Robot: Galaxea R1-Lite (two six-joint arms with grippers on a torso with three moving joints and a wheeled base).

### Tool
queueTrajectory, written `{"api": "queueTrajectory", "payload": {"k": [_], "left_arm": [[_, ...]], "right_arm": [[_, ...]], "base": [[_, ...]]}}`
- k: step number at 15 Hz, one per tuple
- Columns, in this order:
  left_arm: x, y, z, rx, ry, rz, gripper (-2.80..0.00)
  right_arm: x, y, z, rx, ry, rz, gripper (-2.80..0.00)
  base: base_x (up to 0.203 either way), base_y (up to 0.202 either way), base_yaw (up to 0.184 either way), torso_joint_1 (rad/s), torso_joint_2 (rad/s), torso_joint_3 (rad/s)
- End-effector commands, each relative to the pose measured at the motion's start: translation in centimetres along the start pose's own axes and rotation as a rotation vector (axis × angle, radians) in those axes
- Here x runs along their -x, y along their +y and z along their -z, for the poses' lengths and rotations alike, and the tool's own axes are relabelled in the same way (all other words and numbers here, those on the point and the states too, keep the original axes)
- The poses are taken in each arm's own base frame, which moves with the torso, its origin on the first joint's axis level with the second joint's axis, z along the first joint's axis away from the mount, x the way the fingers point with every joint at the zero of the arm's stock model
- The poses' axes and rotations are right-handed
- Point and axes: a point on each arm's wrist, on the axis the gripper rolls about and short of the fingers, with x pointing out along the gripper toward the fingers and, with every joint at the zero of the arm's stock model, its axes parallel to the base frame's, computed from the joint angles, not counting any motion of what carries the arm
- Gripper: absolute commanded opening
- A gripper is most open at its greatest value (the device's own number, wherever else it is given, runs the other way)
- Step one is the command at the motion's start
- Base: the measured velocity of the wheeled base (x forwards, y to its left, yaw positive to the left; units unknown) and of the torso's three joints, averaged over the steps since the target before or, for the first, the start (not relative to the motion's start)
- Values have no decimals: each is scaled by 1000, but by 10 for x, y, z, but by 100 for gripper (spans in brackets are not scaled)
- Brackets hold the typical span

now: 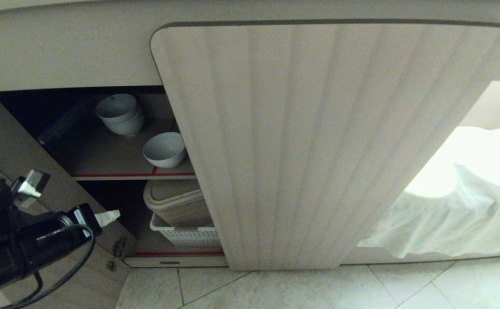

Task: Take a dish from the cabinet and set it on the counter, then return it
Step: Take the bowl from the cabinet

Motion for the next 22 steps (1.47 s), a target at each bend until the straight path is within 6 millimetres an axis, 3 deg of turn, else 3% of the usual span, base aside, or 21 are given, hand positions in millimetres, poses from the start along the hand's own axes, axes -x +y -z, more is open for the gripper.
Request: {"api": "queueTrajectory", "payload": {"k": [1,13,22], "left_arm": [[-17,3,-4,37,5,-32,-280],[-45,-7,-31,52,-43,-29,-280],[-51,-8,-34,93,-46,-28,-280]], "right_arm": [[0,0,0,-1,1,0,-280],[0,0,0,-1,1,0,-280],[0,0,0,-1,1,0,-280]], "base": [[0,0,0,0,0,0],[0,0,0,0,0,0],[0,0,0,0,0,0]]}}
